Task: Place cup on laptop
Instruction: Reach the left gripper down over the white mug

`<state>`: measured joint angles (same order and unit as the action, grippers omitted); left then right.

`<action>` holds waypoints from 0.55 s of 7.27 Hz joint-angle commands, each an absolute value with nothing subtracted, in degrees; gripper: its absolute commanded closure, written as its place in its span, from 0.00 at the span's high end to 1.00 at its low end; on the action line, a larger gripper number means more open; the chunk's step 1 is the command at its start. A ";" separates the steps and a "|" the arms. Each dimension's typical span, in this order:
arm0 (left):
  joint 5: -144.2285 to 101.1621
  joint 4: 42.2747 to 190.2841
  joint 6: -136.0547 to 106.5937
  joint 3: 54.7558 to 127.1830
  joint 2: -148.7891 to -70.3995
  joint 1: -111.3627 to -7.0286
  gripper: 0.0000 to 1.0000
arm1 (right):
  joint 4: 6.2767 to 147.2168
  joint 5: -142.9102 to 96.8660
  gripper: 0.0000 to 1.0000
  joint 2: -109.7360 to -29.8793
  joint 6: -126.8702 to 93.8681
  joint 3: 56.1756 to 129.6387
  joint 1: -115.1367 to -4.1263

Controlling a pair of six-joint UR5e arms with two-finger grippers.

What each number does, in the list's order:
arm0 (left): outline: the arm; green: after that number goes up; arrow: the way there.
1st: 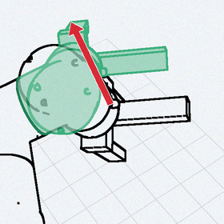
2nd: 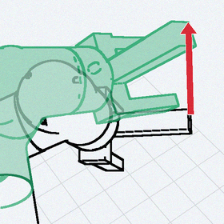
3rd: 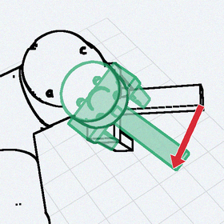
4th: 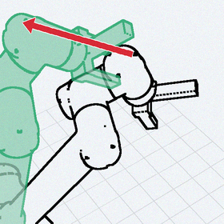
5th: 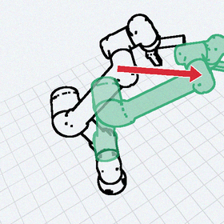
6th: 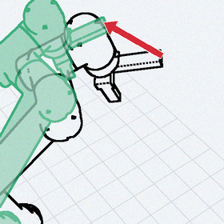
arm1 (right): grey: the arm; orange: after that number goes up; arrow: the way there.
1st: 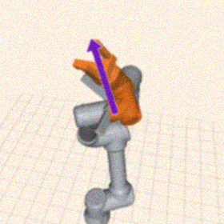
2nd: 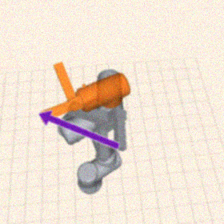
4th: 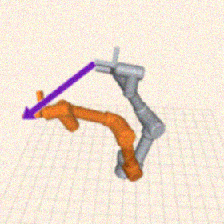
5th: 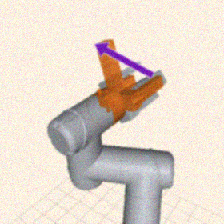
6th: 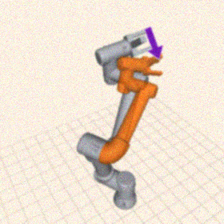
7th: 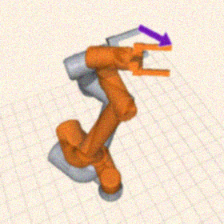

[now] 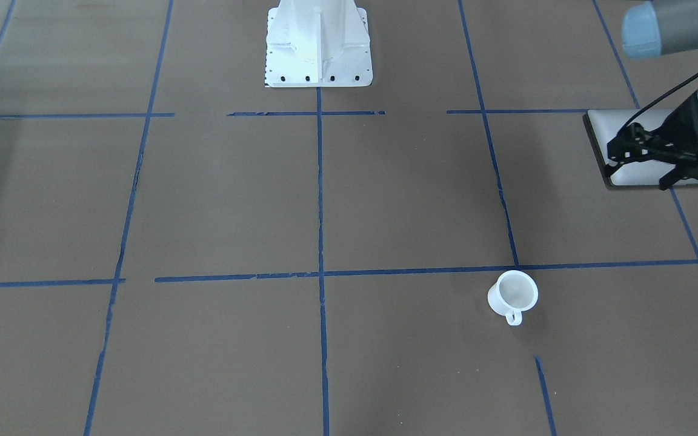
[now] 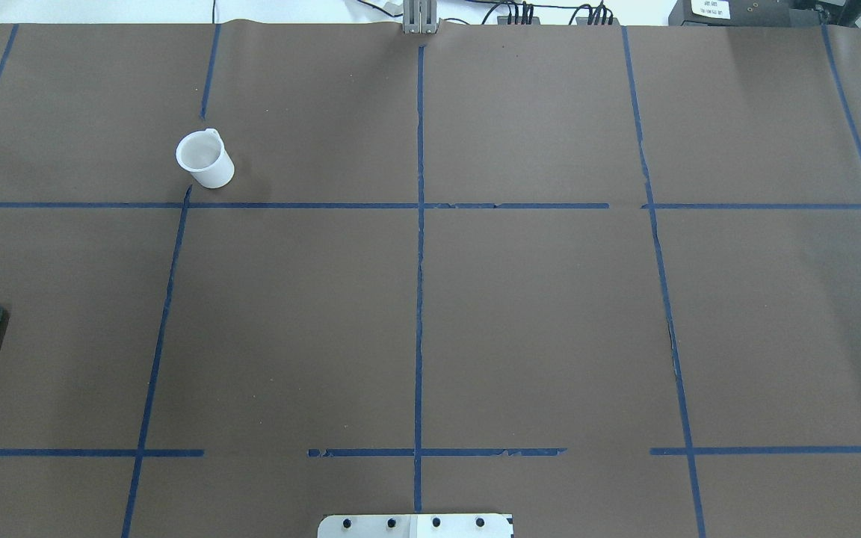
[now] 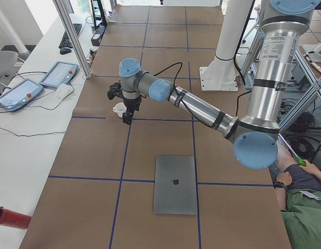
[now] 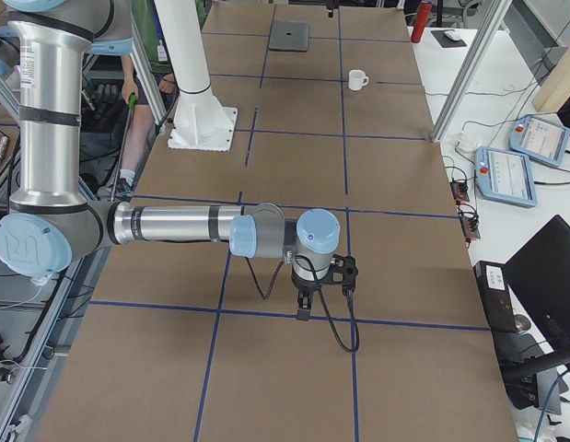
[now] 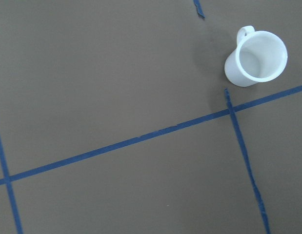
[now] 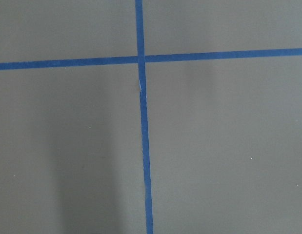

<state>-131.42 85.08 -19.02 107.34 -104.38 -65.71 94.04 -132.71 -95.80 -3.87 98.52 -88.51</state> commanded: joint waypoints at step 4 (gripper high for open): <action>-131.31 87.60 -27.94 87.48 -122.86 -61.96 1.00 | 94.04 -132.71 1.00 -95.80 -3.87 98.53 -88.51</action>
